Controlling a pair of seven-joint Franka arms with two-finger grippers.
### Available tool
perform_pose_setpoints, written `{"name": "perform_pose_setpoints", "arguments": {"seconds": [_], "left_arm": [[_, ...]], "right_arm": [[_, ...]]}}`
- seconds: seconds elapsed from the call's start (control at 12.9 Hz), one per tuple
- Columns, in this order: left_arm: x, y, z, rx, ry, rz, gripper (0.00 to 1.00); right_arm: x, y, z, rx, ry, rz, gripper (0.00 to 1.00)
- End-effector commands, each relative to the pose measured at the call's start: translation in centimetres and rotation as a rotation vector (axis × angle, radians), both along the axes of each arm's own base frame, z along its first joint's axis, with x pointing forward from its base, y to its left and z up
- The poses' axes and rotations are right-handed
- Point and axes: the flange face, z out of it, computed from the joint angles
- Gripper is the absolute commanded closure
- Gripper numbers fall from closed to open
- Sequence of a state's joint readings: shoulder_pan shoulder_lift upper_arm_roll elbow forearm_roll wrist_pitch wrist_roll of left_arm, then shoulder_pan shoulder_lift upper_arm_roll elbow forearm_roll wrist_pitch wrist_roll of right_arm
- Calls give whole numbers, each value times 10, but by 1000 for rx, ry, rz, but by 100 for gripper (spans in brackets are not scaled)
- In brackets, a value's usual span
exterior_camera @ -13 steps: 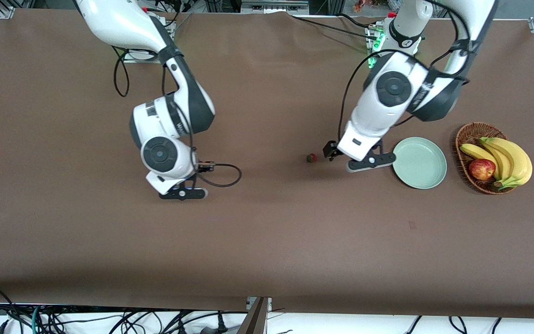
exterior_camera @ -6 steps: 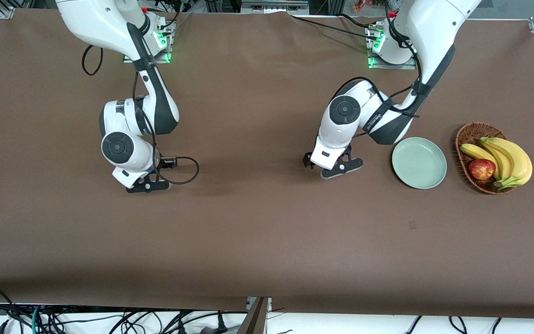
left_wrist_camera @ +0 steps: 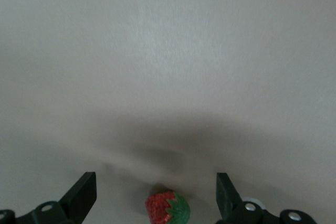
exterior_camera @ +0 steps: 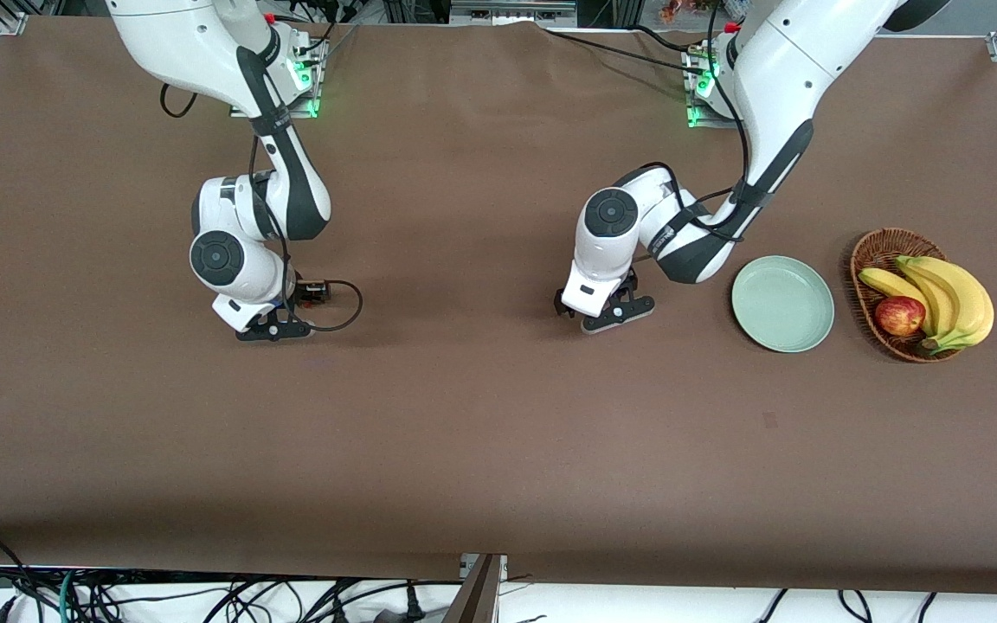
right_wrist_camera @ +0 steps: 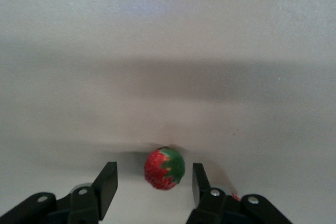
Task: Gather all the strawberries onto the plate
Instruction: 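Grasp the mid-table strawberry with the left gripper while the right grasps another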
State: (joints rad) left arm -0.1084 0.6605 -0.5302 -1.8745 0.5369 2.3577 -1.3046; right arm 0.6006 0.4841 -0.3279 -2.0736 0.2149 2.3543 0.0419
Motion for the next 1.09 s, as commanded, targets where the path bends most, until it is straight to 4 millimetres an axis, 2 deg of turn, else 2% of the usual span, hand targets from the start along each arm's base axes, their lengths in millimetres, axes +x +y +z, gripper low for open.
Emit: {"name": "perform_pose_setpoints", "arguments": {"seconds": [0.0, 0.16, 0.31, 0.47, 0.7, 0.85, 0.93, 1.01], "left_arm": [[-11, -10, -5, 10, -5, 20, 0], [-25, -20, -9, 12, 6, 17, 0], [-31, -20, -12, 19, 12, 22, 1], [-30, -20, -11, 17, 10, 29, 32], [-27, -18, -9, 15, 7, 35, 64], [-24, -17, -6, 17, 5, 33, 75], [-17, -15, 1, 14, -5, 36, 77], [-5, -7, 19, 4, -20, 36, 82]], "right_arm": [[-15, -5, 2, 28, -19, 1, 37], [-14, -3, 2, 29, -20, 2, 49], [-12, -2, 4, 30, -24, 2, 58], [-6, 3, 10, 34, -32, -2, 71], [9, 20, 36, 45, -4, -23, 77], [14, 25, 45, 46, 13, -25, 79], [16, 31, 49, 47, 10, -37, 79], [19, 45, 59, 47, 5, -65, 79]]}}
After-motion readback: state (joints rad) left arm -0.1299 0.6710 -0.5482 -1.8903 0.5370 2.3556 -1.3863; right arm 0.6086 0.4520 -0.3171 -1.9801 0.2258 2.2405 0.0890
